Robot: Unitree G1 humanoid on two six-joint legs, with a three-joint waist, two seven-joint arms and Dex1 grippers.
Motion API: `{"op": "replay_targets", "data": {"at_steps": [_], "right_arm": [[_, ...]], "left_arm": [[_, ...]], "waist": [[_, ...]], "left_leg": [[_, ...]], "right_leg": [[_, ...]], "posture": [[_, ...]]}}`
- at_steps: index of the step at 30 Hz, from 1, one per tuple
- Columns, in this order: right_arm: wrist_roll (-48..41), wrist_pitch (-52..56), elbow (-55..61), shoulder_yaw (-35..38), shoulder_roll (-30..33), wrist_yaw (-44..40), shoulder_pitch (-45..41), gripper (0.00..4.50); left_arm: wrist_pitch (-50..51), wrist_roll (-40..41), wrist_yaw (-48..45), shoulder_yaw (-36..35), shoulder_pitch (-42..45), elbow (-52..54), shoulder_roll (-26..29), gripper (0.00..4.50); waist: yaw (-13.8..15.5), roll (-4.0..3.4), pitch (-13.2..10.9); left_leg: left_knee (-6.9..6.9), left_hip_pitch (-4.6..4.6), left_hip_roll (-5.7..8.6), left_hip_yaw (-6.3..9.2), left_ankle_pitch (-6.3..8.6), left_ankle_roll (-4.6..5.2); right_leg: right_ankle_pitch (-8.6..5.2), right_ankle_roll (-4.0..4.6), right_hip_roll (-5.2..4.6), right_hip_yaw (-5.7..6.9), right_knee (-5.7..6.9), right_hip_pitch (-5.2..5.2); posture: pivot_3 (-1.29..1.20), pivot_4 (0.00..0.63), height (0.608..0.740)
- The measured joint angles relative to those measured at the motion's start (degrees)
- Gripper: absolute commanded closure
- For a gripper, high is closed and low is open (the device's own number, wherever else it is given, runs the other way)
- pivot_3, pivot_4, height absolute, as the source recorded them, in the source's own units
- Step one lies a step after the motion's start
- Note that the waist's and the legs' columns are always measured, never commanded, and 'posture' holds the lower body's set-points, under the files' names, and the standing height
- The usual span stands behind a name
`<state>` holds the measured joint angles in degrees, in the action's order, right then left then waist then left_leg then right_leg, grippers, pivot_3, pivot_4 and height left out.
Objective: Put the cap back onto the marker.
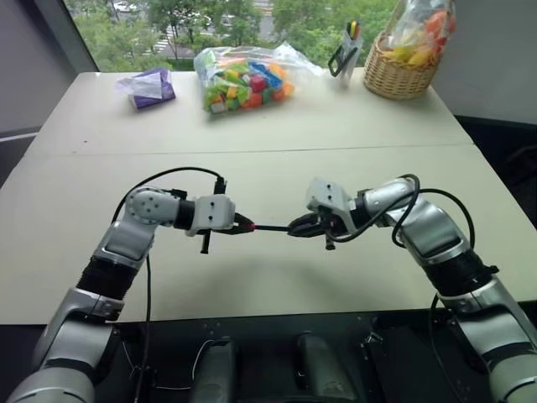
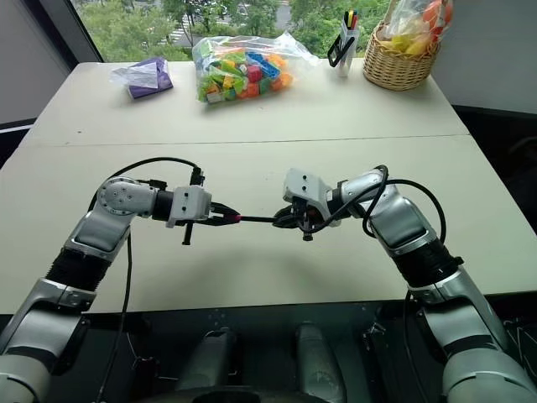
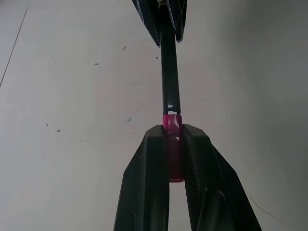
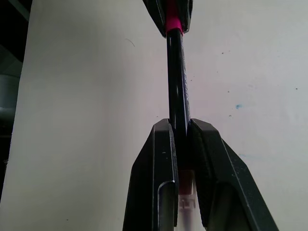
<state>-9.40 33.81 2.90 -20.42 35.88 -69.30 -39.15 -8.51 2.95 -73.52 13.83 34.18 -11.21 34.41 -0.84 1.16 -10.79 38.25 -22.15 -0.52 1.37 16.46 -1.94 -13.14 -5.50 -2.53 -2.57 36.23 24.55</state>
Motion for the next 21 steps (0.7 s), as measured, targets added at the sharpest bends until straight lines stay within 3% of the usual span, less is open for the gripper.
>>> {"op": "replay_targets", "data": {"at_steps": [21], "right_arm": [[6.73, -4.72, 0.42, -1.83, -0.05, -0.88, -1.91, 4.47]], "left_arm": [[-0.06, -1.22, 0.1, -1.1, 0.11, 0.0, -0.62, 4.5]], "waist": [[-0.01, 0.0, 0.0]], "left_leg": [[0.0, 0.0, 0.0, 0.0, 0.0, 0.0]], "right_leg": [[0.0, 0.0, 0.0, 0.01, 0.01, 0.0]], "posture": [[0.0, 0.15, 0.74]]}}
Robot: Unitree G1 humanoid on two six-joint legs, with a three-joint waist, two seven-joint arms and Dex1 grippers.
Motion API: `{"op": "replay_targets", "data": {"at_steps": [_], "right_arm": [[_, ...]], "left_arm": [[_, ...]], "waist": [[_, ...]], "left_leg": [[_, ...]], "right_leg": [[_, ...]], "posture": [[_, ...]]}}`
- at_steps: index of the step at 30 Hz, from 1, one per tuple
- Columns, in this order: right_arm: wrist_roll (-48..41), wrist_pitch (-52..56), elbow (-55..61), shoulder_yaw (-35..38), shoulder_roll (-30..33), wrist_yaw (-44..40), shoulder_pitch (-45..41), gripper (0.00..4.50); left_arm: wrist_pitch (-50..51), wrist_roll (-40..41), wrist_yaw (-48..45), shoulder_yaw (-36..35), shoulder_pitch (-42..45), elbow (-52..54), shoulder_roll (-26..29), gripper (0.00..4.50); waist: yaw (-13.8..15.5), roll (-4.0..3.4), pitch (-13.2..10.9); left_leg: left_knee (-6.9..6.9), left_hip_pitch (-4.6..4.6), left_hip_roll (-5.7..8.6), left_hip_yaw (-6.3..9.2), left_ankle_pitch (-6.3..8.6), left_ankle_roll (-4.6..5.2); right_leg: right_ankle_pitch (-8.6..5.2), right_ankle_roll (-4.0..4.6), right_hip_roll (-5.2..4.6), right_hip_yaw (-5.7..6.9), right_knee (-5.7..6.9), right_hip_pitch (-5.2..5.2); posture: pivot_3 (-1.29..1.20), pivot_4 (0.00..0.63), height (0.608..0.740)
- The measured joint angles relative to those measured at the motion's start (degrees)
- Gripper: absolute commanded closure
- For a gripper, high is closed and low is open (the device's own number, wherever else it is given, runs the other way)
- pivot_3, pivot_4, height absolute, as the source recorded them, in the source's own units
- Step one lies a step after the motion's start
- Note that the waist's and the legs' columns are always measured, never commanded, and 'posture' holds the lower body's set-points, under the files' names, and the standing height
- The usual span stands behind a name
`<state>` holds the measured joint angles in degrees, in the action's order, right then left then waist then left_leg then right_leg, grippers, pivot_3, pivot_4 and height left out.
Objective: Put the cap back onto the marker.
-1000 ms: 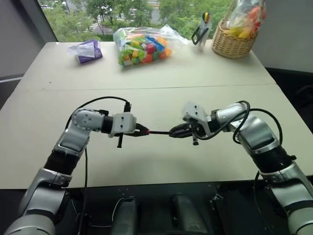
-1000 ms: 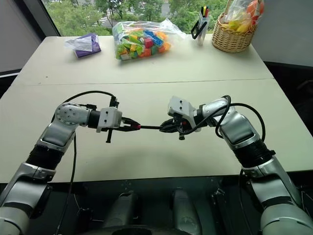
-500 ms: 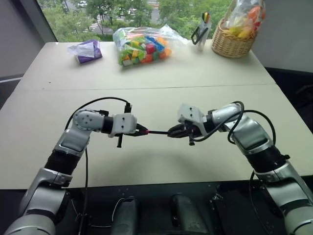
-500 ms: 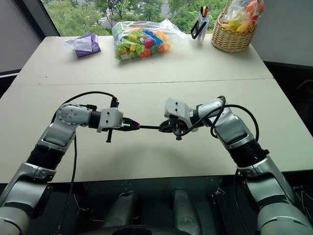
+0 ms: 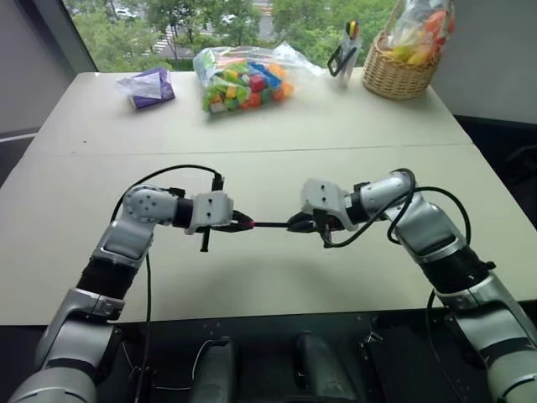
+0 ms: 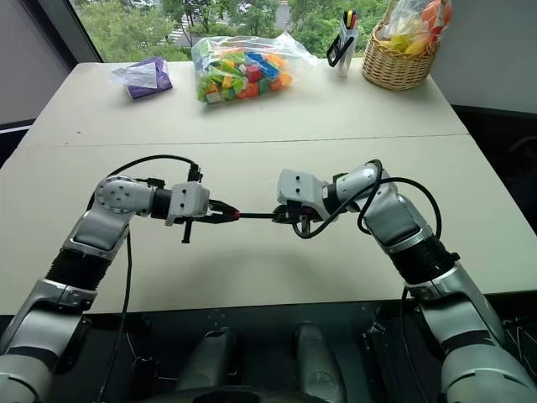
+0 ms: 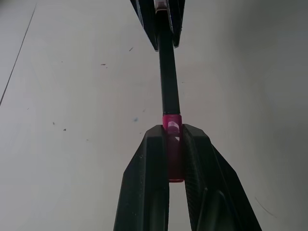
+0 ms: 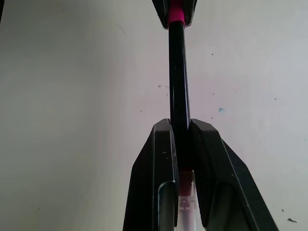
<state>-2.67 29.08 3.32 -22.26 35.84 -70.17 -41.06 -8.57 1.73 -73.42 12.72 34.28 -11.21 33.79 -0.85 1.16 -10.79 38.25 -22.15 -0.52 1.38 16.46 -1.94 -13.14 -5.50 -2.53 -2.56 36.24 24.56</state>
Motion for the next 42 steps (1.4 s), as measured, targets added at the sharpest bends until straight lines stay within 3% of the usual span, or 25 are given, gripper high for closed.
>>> {"op": "replay_targets", "data": {"at_steps": [18, 29, 42], "right_arm": [[1.45, 1.98, 2.27, -0.09, 0.01, 0.06, -0.41, 4.47], [2.69, 0.87, 2.38, -0.38, 0.05, -0.15, -0.41, 4.47], [5.01, 0.37, 2.54, -0.48, 0.08, 0.2, -0.41, 4.47]], "left_arm": [[-3.08, -0.12, 0.07, -0.23, 0.27, -1.23, -0.3, 4.5], [8.09, 3.92, -1.61, -0.66, 0.28, -0.87, -1.13, 4.5], [-0.25, -2.5, 1.16, 1.12, 1.92, -0.53, -0.29, 4.5]], "waist": [[-0.01, 0.0, 0.0], [-0.07, 0.0, 0.0], [0.01, 0.0, 0.0]], "left_leg": [[0.0, 0.0, 0.0, 0.0, 0.0, 0.0], [0.0, 0.0, 0.0, 0.01, 0.0, 0.0], [0.0, 0.0, 0.01, 0.01, 0.0, 0.0]], "right_leg": [[0.0, 0.0, 0.0, 0.01, 0.0, 0.0], [0.0, 0.0, 0.0, 0.01, 0.01, 0.0], [0.0, 0.0, 0.0, 0.01, 0.01, 0.0]], "posture": [[0.0, 0.15, 0.74], [0.0, 0.15, 0.74], [0.0, 0.15, 0.74]]}}
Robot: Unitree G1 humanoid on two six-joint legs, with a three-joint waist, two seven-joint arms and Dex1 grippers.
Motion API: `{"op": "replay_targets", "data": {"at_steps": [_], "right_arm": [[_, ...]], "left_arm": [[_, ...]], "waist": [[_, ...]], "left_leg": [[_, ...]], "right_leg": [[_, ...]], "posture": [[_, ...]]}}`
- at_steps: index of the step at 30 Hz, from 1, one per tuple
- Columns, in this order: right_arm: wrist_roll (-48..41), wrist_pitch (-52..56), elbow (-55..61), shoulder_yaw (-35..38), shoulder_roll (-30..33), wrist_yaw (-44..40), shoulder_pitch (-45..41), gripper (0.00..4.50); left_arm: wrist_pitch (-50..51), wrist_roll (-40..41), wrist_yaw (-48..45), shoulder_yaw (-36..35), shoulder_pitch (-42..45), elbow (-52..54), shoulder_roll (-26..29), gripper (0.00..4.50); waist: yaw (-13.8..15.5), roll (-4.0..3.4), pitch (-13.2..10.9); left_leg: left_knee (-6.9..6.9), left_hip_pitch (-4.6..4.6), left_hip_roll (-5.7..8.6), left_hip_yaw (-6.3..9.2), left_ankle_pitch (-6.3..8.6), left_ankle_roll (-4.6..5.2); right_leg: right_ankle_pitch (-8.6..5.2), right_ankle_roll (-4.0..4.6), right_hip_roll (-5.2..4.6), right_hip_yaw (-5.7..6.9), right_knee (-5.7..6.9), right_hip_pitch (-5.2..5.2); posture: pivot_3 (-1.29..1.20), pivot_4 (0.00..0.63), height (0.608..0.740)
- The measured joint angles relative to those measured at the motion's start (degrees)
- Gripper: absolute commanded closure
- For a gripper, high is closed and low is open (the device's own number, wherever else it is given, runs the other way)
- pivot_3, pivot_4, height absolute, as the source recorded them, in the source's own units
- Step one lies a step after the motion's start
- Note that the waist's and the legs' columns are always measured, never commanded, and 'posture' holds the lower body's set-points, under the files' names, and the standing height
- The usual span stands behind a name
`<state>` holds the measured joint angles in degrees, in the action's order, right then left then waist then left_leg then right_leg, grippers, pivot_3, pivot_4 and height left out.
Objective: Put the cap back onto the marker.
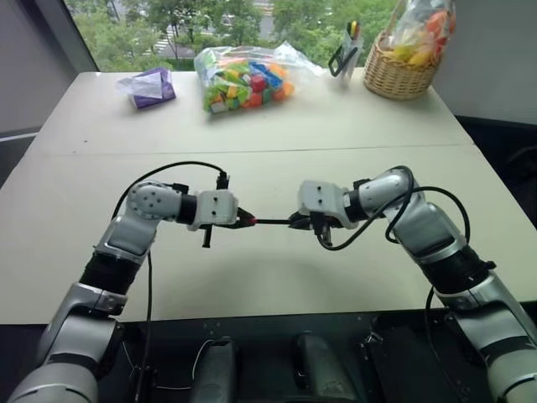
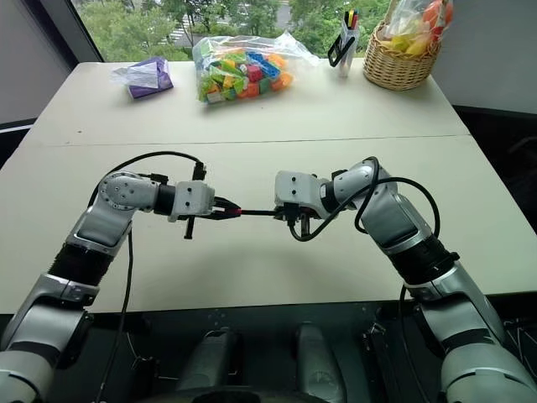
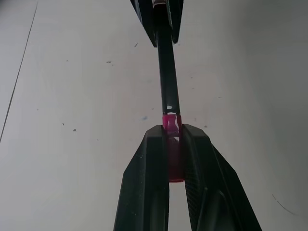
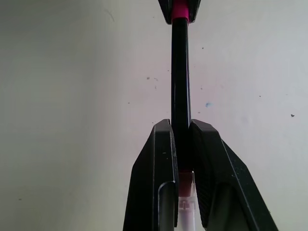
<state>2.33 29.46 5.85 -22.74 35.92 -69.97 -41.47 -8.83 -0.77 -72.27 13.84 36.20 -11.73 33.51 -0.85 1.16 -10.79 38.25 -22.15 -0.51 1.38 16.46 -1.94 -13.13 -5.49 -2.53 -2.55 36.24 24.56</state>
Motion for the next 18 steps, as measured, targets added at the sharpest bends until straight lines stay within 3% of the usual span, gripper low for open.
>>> {"op": "replay_targets", "data": {"at_steps": [18], "right_arm": [[1.2, 1.49, 0.0, -1.24, -1.36, 0.33, -0.01, 4.47]], "left_arm": [[6.05, -1.36, -0.67, 1.79, 0.25, 3.6, 1.44, 4.5]], "waist": [[-0.02, 0.0, 0.0]], "left_leg": [[0.0, 0.0, 0.0, 0.0, 0.0, 0.0]], "right_leg": [[0.0, 0.0, 0.0, 0.0, 0.01, 0.0]], "posture": [[0.0, 0.15, 0.74]]}}
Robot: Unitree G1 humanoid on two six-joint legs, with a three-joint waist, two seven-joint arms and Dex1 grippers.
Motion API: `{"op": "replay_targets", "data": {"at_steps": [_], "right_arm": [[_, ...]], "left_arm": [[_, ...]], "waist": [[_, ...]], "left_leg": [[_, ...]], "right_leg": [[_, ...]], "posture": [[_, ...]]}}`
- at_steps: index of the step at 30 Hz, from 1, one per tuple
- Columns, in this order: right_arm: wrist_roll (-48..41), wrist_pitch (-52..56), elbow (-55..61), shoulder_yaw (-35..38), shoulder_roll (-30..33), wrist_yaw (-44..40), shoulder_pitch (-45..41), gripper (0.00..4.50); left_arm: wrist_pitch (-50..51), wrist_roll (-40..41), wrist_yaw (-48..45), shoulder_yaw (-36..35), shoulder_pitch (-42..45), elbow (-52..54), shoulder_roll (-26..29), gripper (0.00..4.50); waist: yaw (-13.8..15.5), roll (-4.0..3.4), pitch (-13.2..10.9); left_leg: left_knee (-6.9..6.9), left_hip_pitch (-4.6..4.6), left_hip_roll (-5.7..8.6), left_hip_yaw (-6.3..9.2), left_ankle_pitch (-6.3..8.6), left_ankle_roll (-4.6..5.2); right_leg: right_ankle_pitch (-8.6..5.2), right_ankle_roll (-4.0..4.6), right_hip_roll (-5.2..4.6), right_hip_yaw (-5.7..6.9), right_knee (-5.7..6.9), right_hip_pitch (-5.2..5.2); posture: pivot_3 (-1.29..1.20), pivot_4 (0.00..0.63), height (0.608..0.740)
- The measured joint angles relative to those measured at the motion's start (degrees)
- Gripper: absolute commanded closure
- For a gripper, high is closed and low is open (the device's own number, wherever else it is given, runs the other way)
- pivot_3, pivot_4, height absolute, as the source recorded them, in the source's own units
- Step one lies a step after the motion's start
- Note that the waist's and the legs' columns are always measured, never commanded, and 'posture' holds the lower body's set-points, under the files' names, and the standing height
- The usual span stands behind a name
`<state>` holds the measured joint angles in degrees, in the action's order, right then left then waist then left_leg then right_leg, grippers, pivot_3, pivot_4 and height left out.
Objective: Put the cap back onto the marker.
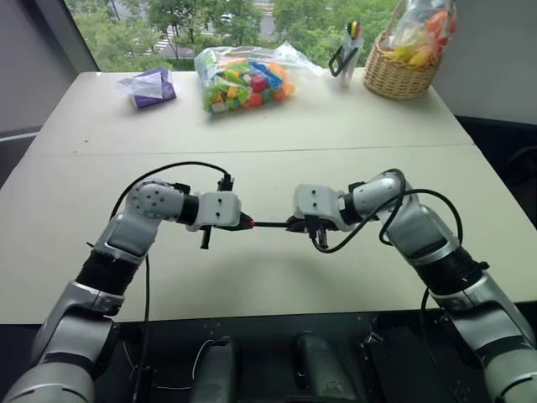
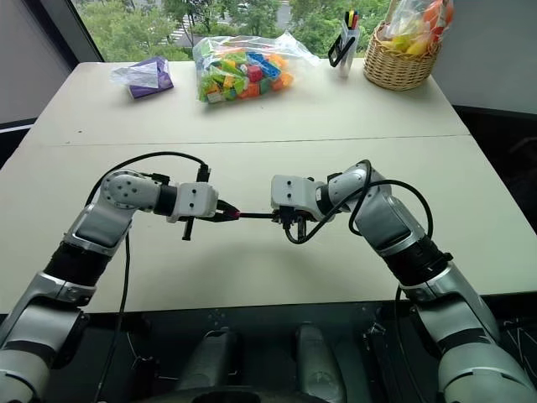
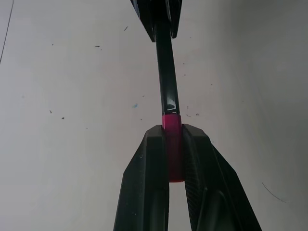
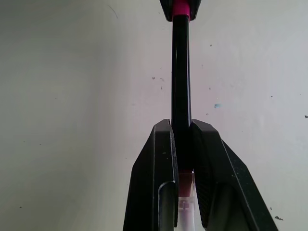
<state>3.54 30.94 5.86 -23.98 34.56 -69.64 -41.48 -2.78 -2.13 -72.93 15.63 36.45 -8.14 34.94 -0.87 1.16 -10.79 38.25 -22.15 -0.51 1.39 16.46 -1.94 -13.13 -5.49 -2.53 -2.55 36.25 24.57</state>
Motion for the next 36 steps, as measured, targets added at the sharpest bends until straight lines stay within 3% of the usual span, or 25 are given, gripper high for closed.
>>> {"op": "replay_targets", "data": {"at_steps": [36], "right_arm": [[1.25, -3.29, -0.48, 0.78, 0.48, -1.12, -0.76, 4.47]], "left_arm": [[3.88, 1.88, 1.05, -3.04, -2.67, 2.29, -1.71, 4.5]], "waist": [[-0.06, 0.0, 0.0]], "left_leg": [[0.0, 0.0, 0.0, 0.01, 0.0, 0.0]], "right_leg": [[0.0, 0.0, 0.0, 0.01, 0.0, 0.01]], "posture": [[0.0, 0.15, 0.74]]}}
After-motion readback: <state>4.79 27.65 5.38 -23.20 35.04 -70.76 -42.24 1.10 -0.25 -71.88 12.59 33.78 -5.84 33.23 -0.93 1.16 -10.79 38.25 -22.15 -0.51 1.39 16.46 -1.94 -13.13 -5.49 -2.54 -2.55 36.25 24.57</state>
